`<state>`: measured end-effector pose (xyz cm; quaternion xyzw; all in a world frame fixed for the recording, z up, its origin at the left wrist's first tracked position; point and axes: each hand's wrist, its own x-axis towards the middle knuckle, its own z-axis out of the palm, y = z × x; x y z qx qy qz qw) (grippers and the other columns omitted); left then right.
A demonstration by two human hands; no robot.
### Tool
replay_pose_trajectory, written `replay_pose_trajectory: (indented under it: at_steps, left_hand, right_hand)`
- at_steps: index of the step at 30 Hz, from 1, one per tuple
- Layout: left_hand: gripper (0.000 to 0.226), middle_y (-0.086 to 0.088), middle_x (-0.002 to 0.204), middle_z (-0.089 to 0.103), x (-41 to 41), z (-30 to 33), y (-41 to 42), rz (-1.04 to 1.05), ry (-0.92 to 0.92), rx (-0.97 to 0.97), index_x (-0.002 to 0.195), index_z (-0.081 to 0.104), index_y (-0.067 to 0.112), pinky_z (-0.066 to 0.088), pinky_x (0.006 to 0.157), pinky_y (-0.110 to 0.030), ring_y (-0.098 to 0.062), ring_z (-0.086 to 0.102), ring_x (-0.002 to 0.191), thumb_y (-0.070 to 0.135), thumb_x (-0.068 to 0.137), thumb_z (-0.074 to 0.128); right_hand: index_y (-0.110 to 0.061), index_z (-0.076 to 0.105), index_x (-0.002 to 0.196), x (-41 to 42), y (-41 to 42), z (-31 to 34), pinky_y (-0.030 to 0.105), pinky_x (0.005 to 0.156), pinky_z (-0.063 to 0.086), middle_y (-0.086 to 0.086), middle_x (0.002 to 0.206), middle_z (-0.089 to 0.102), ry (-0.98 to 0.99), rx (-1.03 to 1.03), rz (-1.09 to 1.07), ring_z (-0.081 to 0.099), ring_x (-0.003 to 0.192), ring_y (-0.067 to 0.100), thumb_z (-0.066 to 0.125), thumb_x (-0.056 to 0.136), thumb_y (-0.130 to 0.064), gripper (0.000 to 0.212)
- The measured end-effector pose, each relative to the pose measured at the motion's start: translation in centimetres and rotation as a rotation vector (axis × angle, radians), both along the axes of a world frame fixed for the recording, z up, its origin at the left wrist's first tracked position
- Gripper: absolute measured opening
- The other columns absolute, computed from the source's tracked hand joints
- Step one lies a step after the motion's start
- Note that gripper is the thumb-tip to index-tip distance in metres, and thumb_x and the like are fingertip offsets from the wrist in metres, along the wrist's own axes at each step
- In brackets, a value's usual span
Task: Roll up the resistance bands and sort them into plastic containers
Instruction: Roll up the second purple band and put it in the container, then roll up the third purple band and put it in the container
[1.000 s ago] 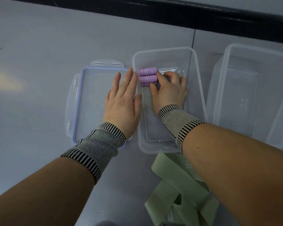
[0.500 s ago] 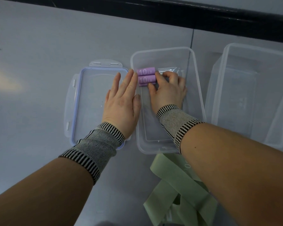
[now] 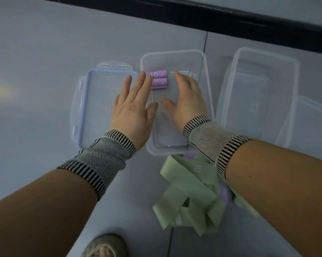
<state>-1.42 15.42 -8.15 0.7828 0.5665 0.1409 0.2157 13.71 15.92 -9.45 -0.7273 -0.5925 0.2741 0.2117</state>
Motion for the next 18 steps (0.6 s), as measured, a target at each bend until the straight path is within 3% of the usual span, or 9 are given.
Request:
replay_pose_trajectory:
  at_steps: [4,10,14,18]
  left_hand:
    - [0.068,0.000,0.157,0.016,0.7,1.3,-3.4,-0.049,0.016,-0.004,0.149,0.019,0.018,0.017,0.115,-0.047,-0.025,0.007,0.146,0.046,0.088,0.026]
    - [0.061,-0.005,0.155,0.024,0.4,2.0,-11.2,-0.194,0.091,0.009,0.145,0.030,0.014,0.027,0.109,-0.057,-0.030,0.016,0.143,0.039,0.090,0.033]
    - [0.057,-0.007,0.151,0.033,0.1,2.3,-14.9,-0.319,0.145,0.006,0.138,0.040,0.013,0.032,0.105,-0.058,-0.033,0.025,0.140,0.036,0.087,0.036]
    - [0.056,-0.003,0.155,0.025,1.7,2.1,-16.6,-0.386,0.232,-0.046,0.141,0.040,0.017,0.027,0.109,-0.055,-0.027,0.017,0.144,0.034,0.088,0.048]
  right_hand:
    - [-0.016,0.032,0.146,1.2,-3.3,2.5,0.026,0.110,0.027,0.006,0.148,0.033,0.035,0.071,0.013,0.035,0.135,0.020,0.065,0.086,-0.028,0.069]
    - [-0.015,0.041,0.140,4.2,-12.5,5.4,0.030,0.106,0.039,0.006,0.139,0.042,0.045,0.128,-0.001,0.046,0.125,0.018,0.067,0.086,-0.024,0.061]
    - [-0.011,0.052,0.132,6.5,-18.4,5.5,0.019,0.100,0.030,0.009,0.132,0.049,-0.044,0.071,0.052,0.048,0.121,0.022,0.068,0.084,-0.018,0.051]
    - [-0.009,0.062,0.121,8.9,-21.8,3.8,0.031,0.097,0.035,0.014,0.124,0.057,-0.134,0.024,-0.026,0.052,0.113,0.034,0.068,0.084,-0.017,0.038]
